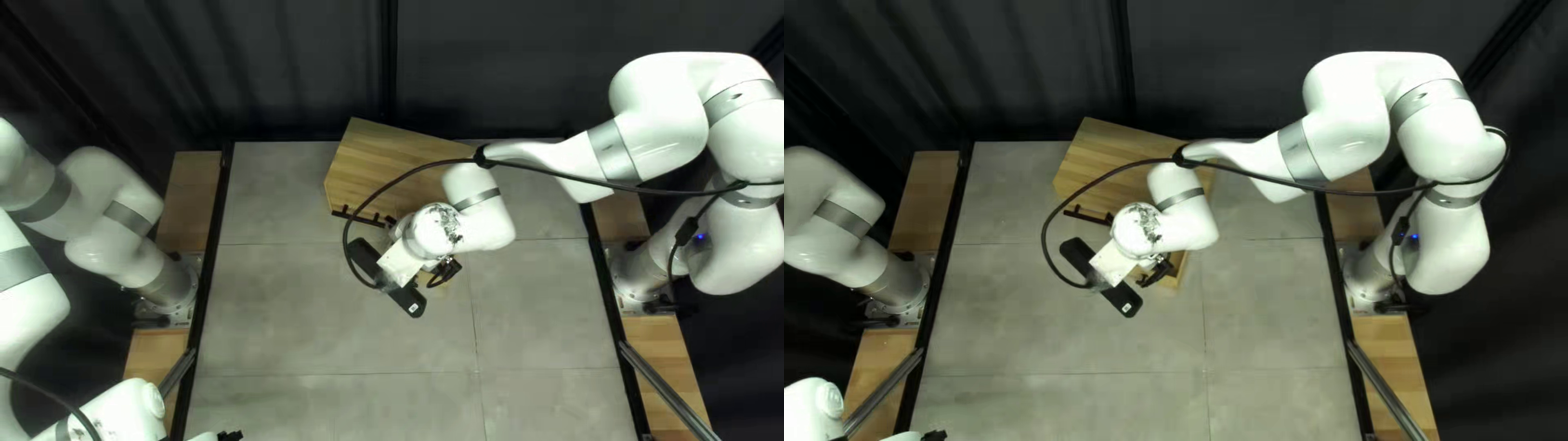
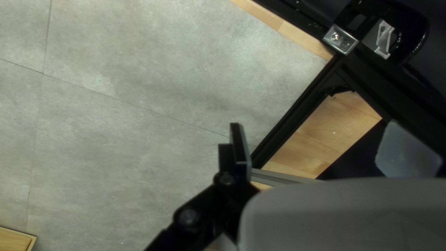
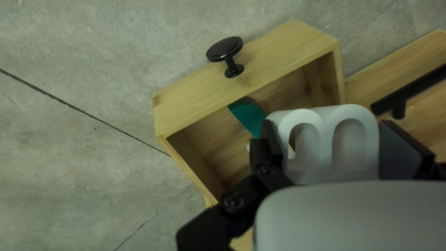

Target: Open drawers and place objects into drawer and close

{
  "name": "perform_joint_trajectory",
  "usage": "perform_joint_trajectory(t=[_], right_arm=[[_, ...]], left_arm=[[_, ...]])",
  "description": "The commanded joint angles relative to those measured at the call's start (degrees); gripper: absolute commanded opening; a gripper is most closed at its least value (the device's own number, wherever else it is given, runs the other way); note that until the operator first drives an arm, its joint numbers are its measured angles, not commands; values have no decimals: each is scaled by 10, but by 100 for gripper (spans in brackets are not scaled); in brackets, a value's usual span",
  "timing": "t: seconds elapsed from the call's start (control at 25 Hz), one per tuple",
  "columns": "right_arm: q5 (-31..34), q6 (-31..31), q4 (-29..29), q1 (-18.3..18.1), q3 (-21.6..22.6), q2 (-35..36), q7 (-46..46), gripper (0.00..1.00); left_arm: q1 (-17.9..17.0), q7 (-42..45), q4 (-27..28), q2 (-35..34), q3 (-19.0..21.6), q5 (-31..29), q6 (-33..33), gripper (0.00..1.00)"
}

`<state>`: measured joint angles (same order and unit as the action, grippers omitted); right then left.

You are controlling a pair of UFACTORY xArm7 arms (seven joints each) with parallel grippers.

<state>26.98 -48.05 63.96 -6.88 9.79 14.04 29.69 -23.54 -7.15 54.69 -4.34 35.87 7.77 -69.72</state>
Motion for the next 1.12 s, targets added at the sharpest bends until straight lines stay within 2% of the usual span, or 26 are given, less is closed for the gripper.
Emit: perform_joint_trajectory(t=[0.04,0.28,0.6,0.84,1.12], right_arm=[[-3,13,-10,-7,2,-2,31,100],[-4,18,-23,-4,6,-17,31,100],[-10,7,-46,28,36,-48,6,100],[-6,-14,-10,54,51,-8,-13,100],[2,-24,4,60,51,28,-8,100]], left_arm=[[0,0,0,0,0,0,0,100],[0,0,0,0,0,0,0,100],[0,0,0,0,0,0,0,100],[0,0,0,0,0,0,0,100],[0,0,0,0,0,0,0,100]])
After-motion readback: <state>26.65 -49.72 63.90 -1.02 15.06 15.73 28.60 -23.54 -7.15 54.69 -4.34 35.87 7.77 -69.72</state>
